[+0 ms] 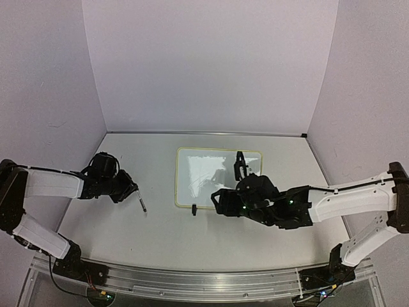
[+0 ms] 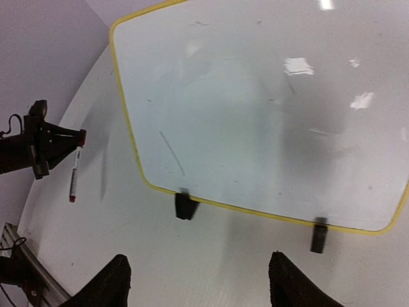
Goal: Write a sentence on the whiteboard
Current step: Pick up the whiteboard marker from the center of the board, then pass from the left arm to the right
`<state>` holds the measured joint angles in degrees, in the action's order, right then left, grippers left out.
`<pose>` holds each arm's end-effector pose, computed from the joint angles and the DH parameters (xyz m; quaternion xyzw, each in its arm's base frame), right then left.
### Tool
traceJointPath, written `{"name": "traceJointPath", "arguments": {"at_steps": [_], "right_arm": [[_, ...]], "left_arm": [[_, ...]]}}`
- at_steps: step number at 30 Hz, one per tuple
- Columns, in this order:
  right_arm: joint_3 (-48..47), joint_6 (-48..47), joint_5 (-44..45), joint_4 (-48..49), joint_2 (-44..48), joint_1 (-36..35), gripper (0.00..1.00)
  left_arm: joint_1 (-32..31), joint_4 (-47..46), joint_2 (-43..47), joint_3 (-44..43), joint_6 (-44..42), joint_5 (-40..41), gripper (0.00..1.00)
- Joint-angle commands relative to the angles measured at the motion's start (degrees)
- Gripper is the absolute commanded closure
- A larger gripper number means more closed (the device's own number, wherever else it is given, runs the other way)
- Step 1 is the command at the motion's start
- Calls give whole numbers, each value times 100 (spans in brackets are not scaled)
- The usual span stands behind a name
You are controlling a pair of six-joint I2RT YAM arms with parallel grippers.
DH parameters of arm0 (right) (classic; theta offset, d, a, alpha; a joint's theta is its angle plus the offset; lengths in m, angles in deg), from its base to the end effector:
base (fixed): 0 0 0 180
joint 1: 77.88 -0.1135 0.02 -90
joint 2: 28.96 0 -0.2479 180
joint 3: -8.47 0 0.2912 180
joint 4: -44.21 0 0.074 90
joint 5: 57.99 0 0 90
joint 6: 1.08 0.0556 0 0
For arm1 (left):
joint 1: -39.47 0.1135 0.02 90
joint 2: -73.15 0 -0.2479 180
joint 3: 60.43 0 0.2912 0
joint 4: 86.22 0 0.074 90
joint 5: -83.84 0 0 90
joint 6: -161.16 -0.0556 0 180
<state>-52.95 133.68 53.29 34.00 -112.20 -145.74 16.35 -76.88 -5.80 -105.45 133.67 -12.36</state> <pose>0.1573 0.3331 0.1847 -0.0845 0.8602 0.3067 0.3986 0.2811 -0.1266 0.1057 -0.2887 0.8703 -0.3056 0.2568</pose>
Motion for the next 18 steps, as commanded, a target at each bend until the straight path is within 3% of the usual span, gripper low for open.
{"name": "traceJointPath", "arguments": {"at_steps": [1,7,18], "right_arm": [[-717,-136,-565,785,-620,-125,29],[-1262,-141,-981,1215,-1351,-224,25],[-2096,-121,-1227,1485,-2420,-359,26]], "left_arm": [[-523,-699,566,146,999,152,100],[-811,-1175,1057,484,1836,364,100],[-1187,-1188,1567,596,2389,927,100]]}}
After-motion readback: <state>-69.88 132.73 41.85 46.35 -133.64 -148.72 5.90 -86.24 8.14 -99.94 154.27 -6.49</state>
